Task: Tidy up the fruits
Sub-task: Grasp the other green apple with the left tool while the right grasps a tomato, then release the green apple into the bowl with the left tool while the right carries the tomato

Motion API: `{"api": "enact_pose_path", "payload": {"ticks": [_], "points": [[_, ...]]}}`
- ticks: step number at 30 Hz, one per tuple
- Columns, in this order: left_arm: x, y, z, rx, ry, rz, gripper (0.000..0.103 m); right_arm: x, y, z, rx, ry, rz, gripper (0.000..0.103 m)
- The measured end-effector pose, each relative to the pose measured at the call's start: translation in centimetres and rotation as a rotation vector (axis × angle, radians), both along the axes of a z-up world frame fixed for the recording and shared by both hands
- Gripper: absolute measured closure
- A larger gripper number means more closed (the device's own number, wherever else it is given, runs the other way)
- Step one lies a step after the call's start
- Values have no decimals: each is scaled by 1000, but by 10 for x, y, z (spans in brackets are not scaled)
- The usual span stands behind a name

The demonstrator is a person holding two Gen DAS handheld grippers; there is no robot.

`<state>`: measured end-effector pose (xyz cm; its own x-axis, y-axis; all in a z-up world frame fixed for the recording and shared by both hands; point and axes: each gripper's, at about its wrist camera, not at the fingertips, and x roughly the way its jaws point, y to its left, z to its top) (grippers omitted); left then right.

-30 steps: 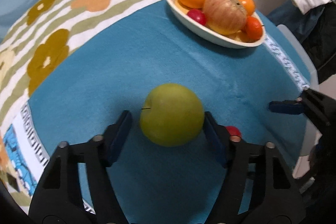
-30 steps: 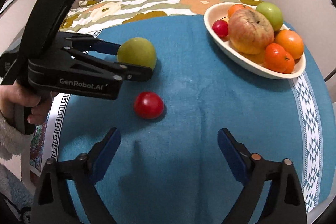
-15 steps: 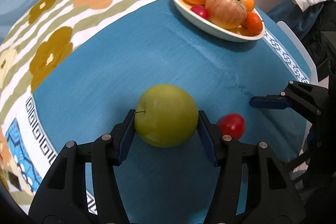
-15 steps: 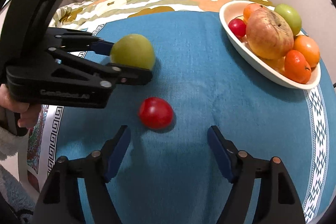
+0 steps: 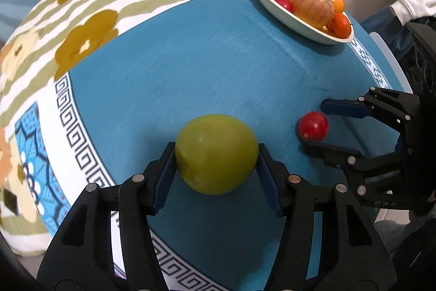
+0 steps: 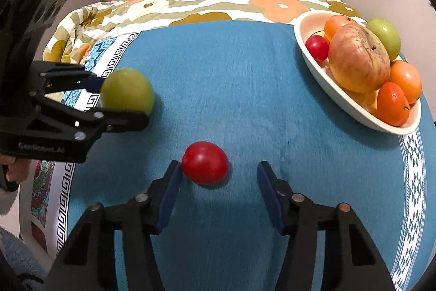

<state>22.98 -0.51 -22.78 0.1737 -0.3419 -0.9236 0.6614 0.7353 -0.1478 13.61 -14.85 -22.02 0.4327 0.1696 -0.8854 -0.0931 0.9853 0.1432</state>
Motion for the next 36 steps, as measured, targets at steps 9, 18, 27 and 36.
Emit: {"api": "enact_pose_path", "payload": {"ticks": [9,18,27,36], "points": [[-10,9,0,-1,1,46,42,9,9,-2,21,-2,21,71],[-15,22,13,-20,-17,112,42,4,8,11,27,-24,14,71],[-19,23,56,-69,-76,155,42,-4,-4,43,17,-79,5,71],[-20,-11,99,-122,-137,229,42,-4,-52,76,41,-121,-8,71]]}}
